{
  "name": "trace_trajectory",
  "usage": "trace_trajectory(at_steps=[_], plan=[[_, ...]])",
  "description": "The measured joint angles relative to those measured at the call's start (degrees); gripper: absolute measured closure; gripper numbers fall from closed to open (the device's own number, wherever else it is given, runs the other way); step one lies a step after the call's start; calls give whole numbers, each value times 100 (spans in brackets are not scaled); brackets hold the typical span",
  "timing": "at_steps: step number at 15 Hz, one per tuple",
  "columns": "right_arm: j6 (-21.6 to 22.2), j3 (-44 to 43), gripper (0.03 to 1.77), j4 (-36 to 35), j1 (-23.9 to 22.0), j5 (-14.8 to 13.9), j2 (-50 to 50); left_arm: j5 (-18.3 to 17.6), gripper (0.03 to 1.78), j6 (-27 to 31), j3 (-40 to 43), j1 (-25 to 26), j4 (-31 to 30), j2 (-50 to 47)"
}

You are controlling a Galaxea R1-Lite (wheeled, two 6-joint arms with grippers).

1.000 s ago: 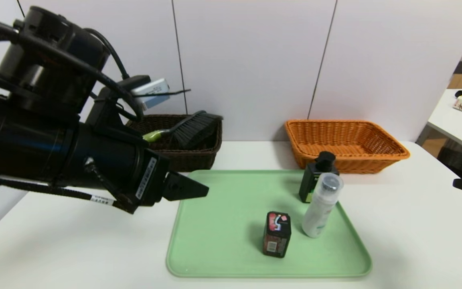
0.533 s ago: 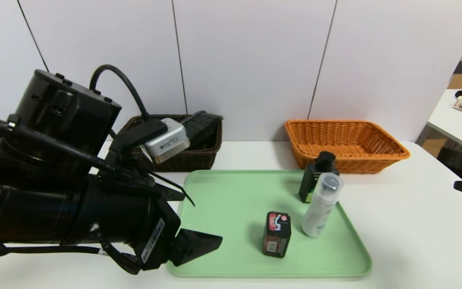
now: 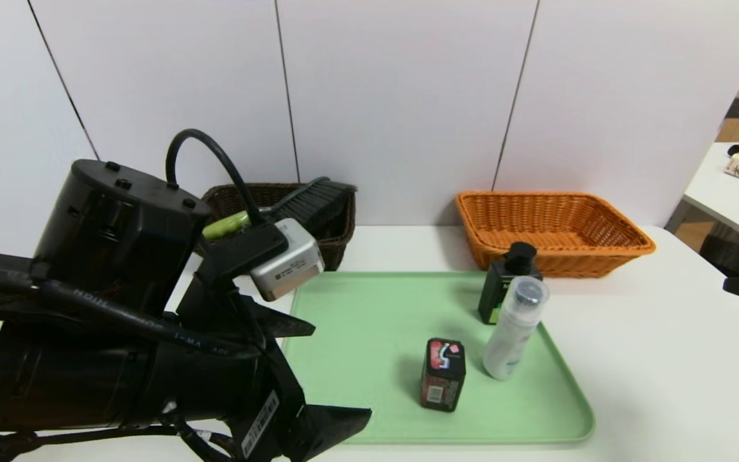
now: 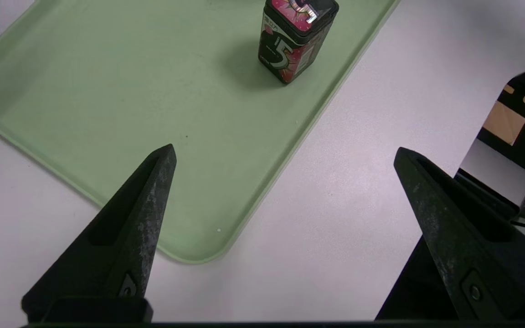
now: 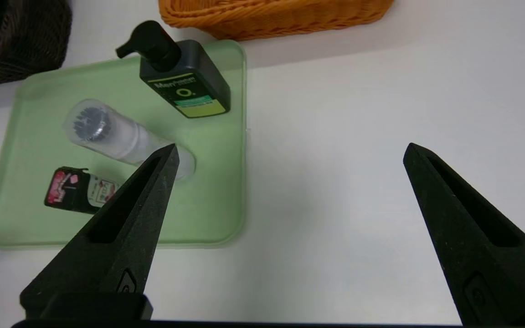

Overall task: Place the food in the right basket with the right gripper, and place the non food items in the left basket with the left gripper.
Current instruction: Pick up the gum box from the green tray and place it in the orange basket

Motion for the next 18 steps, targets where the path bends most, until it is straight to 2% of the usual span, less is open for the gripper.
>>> trace_trajectory(at_steps=[3,7,8,12,14,18], plan=[[-15,-546,10,110,72,297,201,-33,12,96,48,-4,-226,-17],[-9,-963,10,157,229,449,463,-627,12,119,56,-4,-256,-105],[-11,-1067,10,166,271,524,513,-660,12,122,56,-1,-258,-129],[-17,-1754,10,330,701,684,985,-647,12,127,66,7,-263,-212],[-26,-2146,10,389,1033,874,1287,-636,12,124,66,18,-261,-247],[-185,-3016,10,925,1826,923,1991,-433,12,127,30,35,-265,-271]])
